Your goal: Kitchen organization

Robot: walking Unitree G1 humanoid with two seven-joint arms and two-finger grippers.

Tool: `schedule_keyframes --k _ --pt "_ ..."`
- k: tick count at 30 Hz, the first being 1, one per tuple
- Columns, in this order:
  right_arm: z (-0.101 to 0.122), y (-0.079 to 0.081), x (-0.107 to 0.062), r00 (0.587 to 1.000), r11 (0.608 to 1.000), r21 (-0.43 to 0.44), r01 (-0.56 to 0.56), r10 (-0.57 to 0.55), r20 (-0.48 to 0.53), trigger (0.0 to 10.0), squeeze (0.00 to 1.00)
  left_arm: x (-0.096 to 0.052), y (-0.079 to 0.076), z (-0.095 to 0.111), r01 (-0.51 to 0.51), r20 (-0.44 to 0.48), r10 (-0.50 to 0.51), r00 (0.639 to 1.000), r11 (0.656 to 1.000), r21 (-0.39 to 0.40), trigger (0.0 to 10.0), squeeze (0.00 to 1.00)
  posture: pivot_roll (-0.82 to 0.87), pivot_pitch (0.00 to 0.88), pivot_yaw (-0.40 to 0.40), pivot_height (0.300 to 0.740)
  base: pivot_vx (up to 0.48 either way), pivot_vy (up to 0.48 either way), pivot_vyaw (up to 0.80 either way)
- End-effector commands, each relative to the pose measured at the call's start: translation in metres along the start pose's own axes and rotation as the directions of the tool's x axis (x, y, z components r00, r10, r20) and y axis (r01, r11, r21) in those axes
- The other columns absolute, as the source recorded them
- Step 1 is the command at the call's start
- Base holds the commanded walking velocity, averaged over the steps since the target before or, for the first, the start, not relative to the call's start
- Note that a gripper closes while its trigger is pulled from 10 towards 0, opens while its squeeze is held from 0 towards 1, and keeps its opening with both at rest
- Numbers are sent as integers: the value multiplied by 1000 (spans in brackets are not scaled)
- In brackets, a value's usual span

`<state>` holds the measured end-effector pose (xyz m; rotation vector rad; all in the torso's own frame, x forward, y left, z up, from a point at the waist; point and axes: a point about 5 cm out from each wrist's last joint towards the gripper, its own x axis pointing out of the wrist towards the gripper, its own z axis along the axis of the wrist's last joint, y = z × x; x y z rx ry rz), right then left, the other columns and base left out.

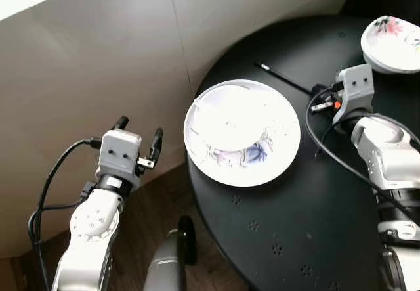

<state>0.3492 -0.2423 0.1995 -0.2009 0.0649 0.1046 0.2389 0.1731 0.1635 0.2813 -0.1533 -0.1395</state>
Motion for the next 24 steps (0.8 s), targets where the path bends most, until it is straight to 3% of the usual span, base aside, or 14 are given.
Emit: schedule_keyframes --k 1,10,14,20,24 --pt "-28 -1 -6 990 997 10 74 -73 -124 0 0 -2 0 -7 -7 -23 7 1000 1000 7 10000 0 -34 288 49 740 0 0 0" --pt "3 23 -16 995 995 1 96 -95 -13 0 0 5 1 -9 -19 -4 19 1000 1000 8 10000 0 -51 263 42 740 0 0 0" --pt "13 26 -21 991 991 1 133 -133 28 0 0 8 0 -10 -21 6 21 1000 1000 6 10000 0 -57 255 43 740 0 0 0" --pt "36 26 -27 975 965 -167 200 -178 136 0 0 13 -1 -10 -22 21 22 1000 1000 -1 10000 0 -68 238 42 740 0 0 0" --pt "41 28 -28 966 955 -198 221 -187 177 0 0 16 -3 -11 -24 26 24 999 1000 -4 10000 0 -72 222 40 740 0 0 0"
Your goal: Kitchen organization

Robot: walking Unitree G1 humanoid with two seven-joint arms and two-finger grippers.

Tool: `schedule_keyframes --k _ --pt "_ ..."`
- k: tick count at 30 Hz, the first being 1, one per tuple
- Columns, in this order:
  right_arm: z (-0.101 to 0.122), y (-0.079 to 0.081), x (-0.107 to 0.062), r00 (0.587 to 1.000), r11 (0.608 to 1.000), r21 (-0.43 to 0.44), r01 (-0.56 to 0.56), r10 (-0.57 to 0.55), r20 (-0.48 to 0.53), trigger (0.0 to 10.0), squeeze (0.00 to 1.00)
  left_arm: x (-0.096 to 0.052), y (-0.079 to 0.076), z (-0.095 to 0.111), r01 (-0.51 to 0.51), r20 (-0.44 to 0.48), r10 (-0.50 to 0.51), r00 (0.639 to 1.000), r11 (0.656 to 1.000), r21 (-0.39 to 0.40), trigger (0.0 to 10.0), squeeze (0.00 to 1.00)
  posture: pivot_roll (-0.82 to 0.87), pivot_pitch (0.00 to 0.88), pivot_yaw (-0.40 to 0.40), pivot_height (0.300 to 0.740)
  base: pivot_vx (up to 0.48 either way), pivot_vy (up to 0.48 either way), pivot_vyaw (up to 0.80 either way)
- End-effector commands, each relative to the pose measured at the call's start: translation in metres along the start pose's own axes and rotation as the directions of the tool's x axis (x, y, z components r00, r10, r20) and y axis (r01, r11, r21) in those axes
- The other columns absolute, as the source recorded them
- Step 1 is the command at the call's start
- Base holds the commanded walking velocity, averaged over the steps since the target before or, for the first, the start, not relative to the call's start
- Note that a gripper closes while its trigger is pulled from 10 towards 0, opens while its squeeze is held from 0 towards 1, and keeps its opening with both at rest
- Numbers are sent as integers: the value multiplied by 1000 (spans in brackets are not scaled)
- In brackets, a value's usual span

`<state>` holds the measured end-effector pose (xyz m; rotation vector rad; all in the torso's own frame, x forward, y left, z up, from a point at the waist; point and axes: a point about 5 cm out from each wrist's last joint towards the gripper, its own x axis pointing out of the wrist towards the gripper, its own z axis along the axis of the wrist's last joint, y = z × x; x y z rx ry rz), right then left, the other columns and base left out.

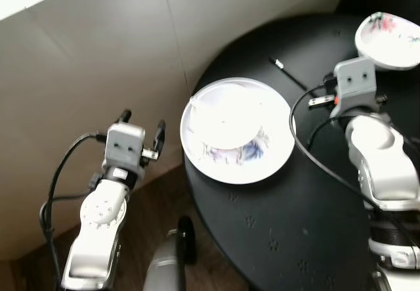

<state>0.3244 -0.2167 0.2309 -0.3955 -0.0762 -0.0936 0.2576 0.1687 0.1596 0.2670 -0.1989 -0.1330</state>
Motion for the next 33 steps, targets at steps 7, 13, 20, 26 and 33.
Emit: schedule_keyframes --k 7,13,20,26,33 --pt "5 14 -7 999 995 98 -32 28 38 10000 0 1 0 -7 -15 -5 15 1000 1000 4 10000 0 -76 201 39 740 0 0 0" --pt "5 9 -6 996 973 215 -89 80 49 10000 1000 3 0 -8 -16 2 16 1000 1000 8 10000 0 -78 188 37 740 0 0 0" --pt "-9 5 -2 972 922 315 -224 235 1 10000 1000 3 1 -10 -15 3 15 1000 1000 13 10000 0 -81 179 34 740 0 0 0" --pt "-30 -4 -2 943 897 328 -296 330 -51 10000 1000 3 1 -10 -13 4 13 1000 1000 17 10000 0 -73 185 36 740 0 0 0" --pt "-41 -24 1 916 903 260 -341 381 -123 10000 1000 2 4 -11 -15 -1 15 1000 1000 24 10000 0 -69 192 38 740 0 0 0"
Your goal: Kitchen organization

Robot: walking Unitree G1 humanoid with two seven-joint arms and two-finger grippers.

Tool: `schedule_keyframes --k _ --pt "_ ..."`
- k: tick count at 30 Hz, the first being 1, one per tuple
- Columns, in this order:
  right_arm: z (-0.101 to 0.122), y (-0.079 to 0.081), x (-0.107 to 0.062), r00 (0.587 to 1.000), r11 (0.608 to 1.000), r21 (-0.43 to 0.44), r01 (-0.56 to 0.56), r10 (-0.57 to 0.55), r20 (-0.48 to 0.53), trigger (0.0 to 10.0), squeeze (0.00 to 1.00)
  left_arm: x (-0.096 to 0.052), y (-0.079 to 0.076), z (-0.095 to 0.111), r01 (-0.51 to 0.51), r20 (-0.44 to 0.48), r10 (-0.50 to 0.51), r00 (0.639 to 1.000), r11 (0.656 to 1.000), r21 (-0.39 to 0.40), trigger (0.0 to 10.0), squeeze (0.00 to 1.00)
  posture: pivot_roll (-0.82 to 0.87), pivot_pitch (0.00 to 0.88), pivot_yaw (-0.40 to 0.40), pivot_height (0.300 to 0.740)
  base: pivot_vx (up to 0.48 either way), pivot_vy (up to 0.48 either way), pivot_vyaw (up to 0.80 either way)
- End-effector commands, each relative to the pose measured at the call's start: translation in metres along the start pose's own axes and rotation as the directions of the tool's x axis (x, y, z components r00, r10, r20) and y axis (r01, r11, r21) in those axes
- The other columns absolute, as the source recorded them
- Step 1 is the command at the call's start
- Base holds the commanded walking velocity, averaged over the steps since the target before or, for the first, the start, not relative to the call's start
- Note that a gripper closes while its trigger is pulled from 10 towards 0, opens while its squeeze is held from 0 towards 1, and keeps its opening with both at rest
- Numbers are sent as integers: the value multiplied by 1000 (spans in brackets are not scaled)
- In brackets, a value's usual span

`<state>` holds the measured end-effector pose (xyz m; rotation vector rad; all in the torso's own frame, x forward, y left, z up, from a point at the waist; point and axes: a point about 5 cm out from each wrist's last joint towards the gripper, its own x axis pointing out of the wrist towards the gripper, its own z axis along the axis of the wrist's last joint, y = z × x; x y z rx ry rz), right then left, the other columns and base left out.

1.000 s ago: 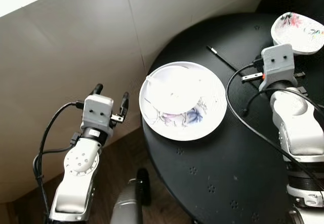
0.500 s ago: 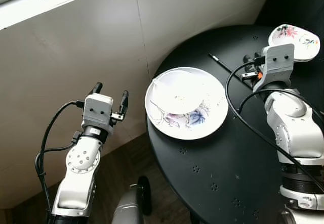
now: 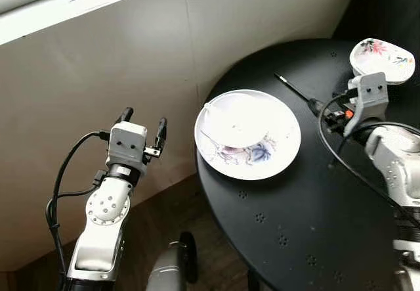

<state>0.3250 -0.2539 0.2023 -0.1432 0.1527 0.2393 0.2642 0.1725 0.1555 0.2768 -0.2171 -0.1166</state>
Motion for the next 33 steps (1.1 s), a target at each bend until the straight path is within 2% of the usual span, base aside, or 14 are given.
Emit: schedule_keyframes --k 1,6,7,8,9,11,15,17,29,33 --pt "2 -9 -2 1000 999 -36 -2 1 -15 10000 1000 -3 1 -4 2 -17 -2 1000 1000 12 10000 0 -69 192 37 740 0 0 0" --pt "-8 -18 -5 991 994 -56 -91 85 -104 10000 1000 -3 0 -5 4 -19 -4 1000 1000 12 10000 0 -72 195 37 740 0 0 0" --pt "-10 -28 -6 991 995 -74 -67 58 -119 10000 1000 -3 0 -5 4 -18 -4 1000 1000 11 10000 0 -69 195 37 740 0 0 0" --pt "-10 -28 -6 991 995 -74 -67 58 -119 10000 1000 -3 0 -5 4 -18 -4 1000 1000 11 10000 0 -69 195 37 740 0 0 0" --pt "-9 -36 -6 994 997 -74 -32 24 -111 10000 1000 -3 0 -5 4 -18 -4 1000 1000 11 10000 0 -68 196 37 740 0 0 0" --pt "-11 -41 -6 992 997 -63 -42 34 -121 10000 1000 -4 0 -5 4 -19 -4 1000 1000 11 10000 0 -69 197 37 740 0 0 0" --pt "-19 -42 -7 986 996 -39 -76 69 -152 10000 1000 -4 0 -5 5 -21 -4 1000 1000 12 10000 0 -69 199 35 740 0 0 0" --pt "-25 -46 -6 983 997 -53 -56 46 -175 10000 1000 -4 0 -5 4 -21 -4 1000 1000 12 10000 0 -66 200 35 740 0 0 0" --pt "-32 -71 -6 980 994 -102 37 -56 -193 10000 1000 -5 2 -5 0 -23 0 1000 1000 15 10000 0 -61 204 36 740 0 0 0" --pt "-37 -74 -5 977 995 -88 46 -63 -204 10000 1000 -5 1 -5 3 -24 -2 1000 1000 15 10000 0 -61 205 37 740 0 0 0"
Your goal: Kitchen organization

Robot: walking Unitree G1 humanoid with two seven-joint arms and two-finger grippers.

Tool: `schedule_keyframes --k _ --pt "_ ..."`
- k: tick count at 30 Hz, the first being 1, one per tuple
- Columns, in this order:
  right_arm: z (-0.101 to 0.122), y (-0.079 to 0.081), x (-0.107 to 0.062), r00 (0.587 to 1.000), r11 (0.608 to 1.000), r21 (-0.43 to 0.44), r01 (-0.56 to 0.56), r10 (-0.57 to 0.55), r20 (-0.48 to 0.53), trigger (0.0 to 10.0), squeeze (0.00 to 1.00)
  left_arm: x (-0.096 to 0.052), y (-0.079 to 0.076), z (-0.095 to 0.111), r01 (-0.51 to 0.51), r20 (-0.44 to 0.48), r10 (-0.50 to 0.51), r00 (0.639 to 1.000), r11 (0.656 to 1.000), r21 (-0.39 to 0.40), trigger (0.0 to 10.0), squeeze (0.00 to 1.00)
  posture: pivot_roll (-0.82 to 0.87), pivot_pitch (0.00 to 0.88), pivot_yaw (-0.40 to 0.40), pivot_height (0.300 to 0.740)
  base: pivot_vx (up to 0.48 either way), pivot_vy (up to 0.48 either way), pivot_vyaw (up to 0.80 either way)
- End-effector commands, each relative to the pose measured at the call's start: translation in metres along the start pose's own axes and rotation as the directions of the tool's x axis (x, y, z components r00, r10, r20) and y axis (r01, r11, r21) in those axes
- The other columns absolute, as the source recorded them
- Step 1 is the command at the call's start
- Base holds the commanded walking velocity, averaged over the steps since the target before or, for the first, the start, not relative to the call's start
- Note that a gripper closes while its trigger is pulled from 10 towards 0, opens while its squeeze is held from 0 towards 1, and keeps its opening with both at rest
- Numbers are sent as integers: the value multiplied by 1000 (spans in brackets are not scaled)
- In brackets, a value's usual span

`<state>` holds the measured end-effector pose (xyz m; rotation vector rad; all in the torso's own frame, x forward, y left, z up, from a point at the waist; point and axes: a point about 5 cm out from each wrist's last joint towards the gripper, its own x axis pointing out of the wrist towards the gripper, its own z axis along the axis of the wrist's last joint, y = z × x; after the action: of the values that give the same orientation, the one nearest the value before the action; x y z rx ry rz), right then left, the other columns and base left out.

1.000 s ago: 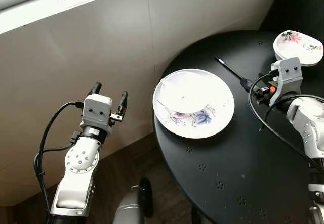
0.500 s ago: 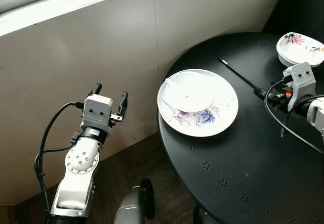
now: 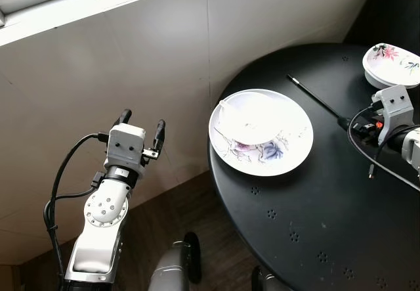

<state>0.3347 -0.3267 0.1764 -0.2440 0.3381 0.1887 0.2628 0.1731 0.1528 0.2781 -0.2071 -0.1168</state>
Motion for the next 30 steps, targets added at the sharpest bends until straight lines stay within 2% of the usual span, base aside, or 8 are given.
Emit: schedule_keyframes --k 1,5,6,8,21,22,25,30 --pt "-3 -4 -1 1000 1000 1 6 -6 -11 10000 1000 -3 1 -3 2 -14 -1 1000 1000 14 10000 0 -60 205 39 740 0 0 0" --pt "-10 -2 2 1000 999 37 -10 11 -27 10000 757 -3 1 -3 5 -14 -5 1000 1000 14 10000 0 -57 206 41 740 0 0 0" --pt "-12 -1 3 999 999 42 -16 18 -36 10000 169 -3 1 -3 5 -14 -5 1000 1000 15 10000 0 -56 206 41 740 0 0 0" --pt "-16 2 5 998 998 53 -31 33 -46 10000 0 -3 1 -2 5 -13 -4 1000 1000 16 10000 0 -53 207 40 740 0 0 0" --pt "-32 21 11 978 984 68 -166 173 -114 10000 0 -3 0 -3 4 -17 -3 1000 1000 14 10000 0 -58 213 37 740 0 0 0" --pt "-34 23 12 975 982 69 -178 185 -123 4627 0 -3 0 -3 3 -17 -3 1000 1000 14 10000 0 -59 213 36 740 0 0 0" --pt "-37 28 13 970 979 75 -191 200 -138 588 0 -3 -1 -3 3 -17 -3 1000 1000 12 10000 0 -58 214 35 740 0 0 0" --pt "-41 35 15 961 973 76 -219 228 -155 0 0 -3 -1 -3 3 -20 -2 1000 1000 12 10000 0 -59 213 33 740 0 0 0"
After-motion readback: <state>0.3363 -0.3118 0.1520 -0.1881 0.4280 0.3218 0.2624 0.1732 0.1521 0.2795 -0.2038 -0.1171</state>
